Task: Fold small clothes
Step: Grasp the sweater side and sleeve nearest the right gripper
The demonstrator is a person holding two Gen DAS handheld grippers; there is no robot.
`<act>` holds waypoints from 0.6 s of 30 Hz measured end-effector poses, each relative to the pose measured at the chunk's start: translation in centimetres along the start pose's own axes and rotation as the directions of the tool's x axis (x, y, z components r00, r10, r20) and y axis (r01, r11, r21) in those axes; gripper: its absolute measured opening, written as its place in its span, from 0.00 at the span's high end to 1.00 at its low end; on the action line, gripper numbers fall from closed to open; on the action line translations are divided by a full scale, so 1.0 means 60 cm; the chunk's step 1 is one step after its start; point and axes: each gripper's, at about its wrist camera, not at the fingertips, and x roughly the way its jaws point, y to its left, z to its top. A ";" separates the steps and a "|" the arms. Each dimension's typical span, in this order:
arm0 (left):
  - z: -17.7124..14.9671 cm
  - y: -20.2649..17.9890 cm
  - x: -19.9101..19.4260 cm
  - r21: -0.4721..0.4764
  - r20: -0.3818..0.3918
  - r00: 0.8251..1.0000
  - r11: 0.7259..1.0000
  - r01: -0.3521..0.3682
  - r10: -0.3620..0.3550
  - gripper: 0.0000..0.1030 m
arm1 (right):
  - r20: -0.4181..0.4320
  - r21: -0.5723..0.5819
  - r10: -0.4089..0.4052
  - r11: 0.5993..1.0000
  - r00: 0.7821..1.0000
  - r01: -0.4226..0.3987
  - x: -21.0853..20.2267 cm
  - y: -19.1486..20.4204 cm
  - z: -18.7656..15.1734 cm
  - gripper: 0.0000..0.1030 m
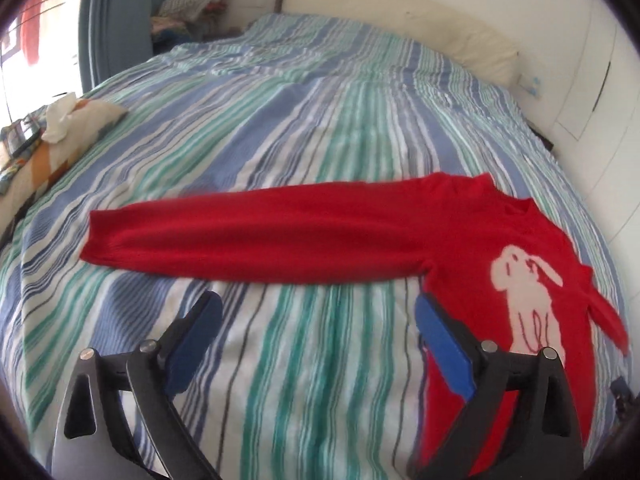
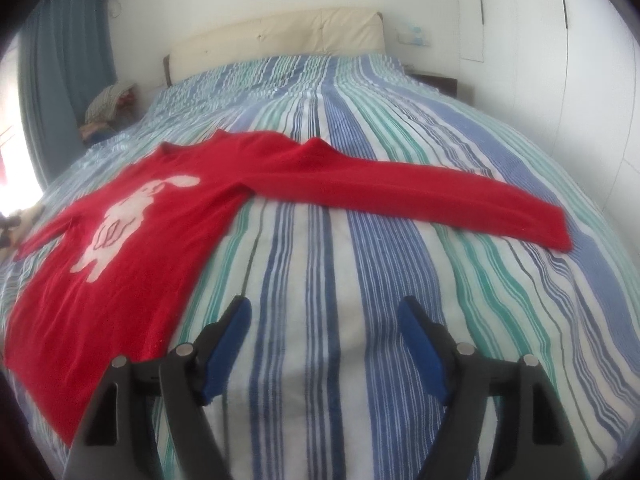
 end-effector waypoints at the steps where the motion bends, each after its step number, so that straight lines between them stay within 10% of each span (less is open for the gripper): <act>1: -0.010 -0.014 0.018 0.034 -0.025 1.000 0.999 -0.006 0.007 0.05 | 0.003 0.004 0.001 1.000 1.000 -0.001 -0.003 0.000 0.000 0.27; 5: -0.061 -0.023 0.086 0.099 -0.143 0.987 0.993 -0.058 0.072 0.06 | 0.005 0.006 -0.012 1.000 1.000 0.012 -0.017 -0.003 -0.004 0.27; 18: -0.059 -0.004 -0.004 -0.052 -0.021 0.997 0.996 0.068 -0.069 0.06 | -0.031 -0.025 0.016 1.000 0.999 -0.017 -0.077 0.011 0.037 0.27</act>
